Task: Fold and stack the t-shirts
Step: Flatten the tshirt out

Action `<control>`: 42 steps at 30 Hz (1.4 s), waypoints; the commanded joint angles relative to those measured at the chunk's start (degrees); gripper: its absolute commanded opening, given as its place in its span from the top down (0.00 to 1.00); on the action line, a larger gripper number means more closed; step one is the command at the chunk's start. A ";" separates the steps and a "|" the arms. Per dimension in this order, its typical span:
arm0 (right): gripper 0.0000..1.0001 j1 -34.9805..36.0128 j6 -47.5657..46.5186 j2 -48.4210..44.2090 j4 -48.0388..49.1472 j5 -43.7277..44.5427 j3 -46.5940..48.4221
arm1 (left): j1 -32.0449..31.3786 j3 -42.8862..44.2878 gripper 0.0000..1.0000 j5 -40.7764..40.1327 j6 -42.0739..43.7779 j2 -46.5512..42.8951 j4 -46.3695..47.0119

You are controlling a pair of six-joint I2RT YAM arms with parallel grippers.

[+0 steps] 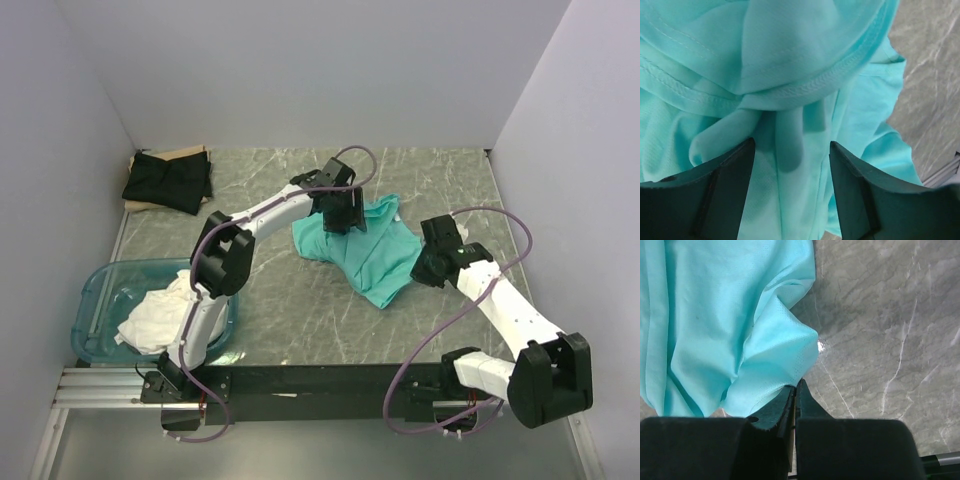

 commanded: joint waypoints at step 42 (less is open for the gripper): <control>1.00 -2.86 -2.53 -0.57 5.69 -6.19 -1.53 | 2.85 -43.10 0.27 -17.04 -4.41 -53.97 -8.39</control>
